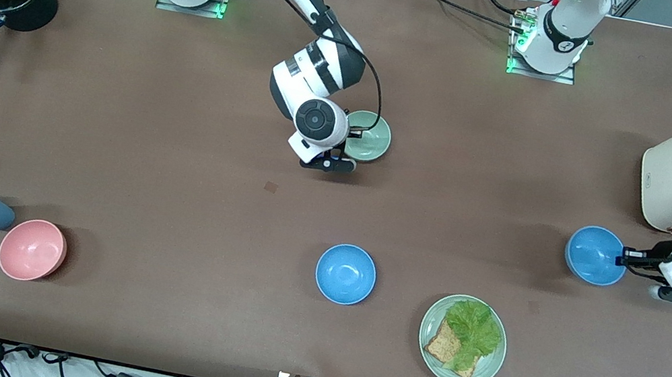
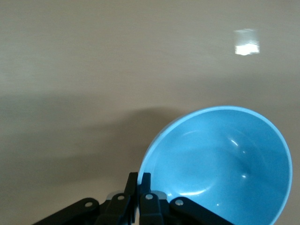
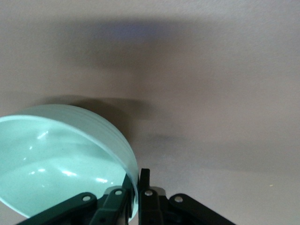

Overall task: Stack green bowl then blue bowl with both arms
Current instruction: 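Carry the green bowl to the table middle with the right gripper and set it down, then withdraw the right gripper while the left gripper carries the blue bowl toward the green bowl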

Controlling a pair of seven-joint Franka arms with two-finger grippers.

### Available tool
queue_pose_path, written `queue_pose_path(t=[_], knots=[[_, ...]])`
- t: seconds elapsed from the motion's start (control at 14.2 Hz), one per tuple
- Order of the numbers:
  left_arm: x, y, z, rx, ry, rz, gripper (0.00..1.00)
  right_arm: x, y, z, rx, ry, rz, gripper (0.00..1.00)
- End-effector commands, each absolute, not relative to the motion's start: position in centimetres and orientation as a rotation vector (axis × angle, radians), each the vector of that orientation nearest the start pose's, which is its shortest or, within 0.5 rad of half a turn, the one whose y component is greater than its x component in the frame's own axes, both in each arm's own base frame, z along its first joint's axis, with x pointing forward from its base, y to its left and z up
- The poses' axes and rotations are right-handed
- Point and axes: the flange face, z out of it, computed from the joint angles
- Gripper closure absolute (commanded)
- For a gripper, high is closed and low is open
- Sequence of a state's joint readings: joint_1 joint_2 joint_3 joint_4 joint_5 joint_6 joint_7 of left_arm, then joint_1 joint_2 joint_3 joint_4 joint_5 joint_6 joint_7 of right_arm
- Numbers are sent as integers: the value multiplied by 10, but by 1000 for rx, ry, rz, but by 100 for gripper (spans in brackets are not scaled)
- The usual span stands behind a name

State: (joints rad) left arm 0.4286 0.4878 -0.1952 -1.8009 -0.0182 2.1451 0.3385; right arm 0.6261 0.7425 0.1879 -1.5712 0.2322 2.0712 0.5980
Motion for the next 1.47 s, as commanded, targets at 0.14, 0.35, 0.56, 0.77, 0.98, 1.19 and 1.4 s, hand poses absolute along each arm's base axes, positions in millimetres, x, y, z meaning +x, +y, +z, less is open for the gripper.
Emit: queue_pose_path(t=[0.14,0.35,0.56,0.77,0.98,1.19,1.4], knots=[[616,79,331,-3261,107,270,100,504,468,289,-2967,38,524,0],[611,30,356,-3263,103,321,100,557,414,386,-2940,141,428,0],[599,-51,384,-3254,11,396,99,620,303,441,-2937,270,338,0],[592,-108,391,-3360,-171,464,99,652,219,473,-2985,294,286,0],[576,-172,406,-3403,-320,536,99,669,147,482,-2968,373,281,0],[551,-243,408,-3392,-449,509,99,666,84,531,-2962,284,145,0],[514,-302,403,-3377,-531,451,99,658,27,545,-3017,216,87,0]])
